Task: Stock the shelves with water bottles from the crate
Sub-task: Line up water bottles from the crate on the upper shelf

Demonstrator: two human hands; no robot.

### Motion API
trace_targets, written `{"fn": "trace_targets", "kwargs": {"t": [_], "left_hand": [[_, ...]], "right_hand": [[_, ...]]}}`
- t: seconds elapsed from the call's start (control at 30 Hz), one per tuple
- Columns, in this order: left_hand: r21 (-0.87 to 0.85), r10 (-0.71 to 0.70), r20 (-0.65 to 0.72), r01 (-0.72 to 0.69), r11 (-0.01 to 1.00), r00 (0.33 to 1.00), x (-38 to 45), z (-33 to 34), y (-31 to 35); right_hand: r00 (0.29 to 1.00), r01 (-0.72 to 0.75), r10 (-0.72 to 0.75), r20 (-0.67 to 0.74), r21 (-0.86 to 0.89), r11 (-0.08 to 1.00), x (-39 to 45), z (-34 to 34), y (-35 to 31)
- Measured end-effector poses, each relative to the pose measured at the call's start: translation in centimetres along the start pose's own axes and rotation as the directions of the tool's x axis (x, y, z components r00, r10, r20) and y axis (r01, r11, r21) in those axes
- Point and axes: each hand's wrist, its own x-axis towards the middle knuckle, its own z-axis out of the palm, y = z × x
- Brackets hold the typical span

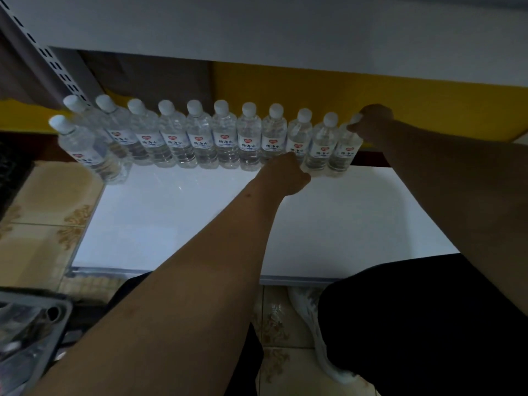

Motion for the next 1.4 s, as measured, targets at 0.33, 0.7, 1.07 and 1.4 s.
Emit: {"fn": "trace_targets", "kwargs": {"t": [0.33, 0.7, 1.07, 1.4], "left_hand": [[0.031, 0.014, -0.055, -0.013, 0.999, 0.998, 0.1, 0.2, 0.2], [0.308, 0.097, -0.085, -0.067, 0.949, 0.992, -2.9, -1.1, 2.9], [-0.028, -0.259, -0.479, 0.281, 0.959, 0.839, -28.7, -8.0, -14.3], [-0.607, -0.962, -0.209, 0.749, 0.267, 0.174, -55.1, 6.3, -32.7]], "right_hand": [[0.998, -0.057, 0.055, 0.032, 0.064, 0.996, 1.3, 0.4, 0.7], [0.990, -0.069, 0.063, -0.127, -0.042, 0.997, -3.7, -2.4, -2.4], [0.671, 0.739, -0.740, -0.044, 0.128, 0.662, -26.3, -1.3, -25.3], [0.069, 0.982, -0.887, 0.457, 0.125, 0.141, -43.6, 12.6, -40.7]]}}
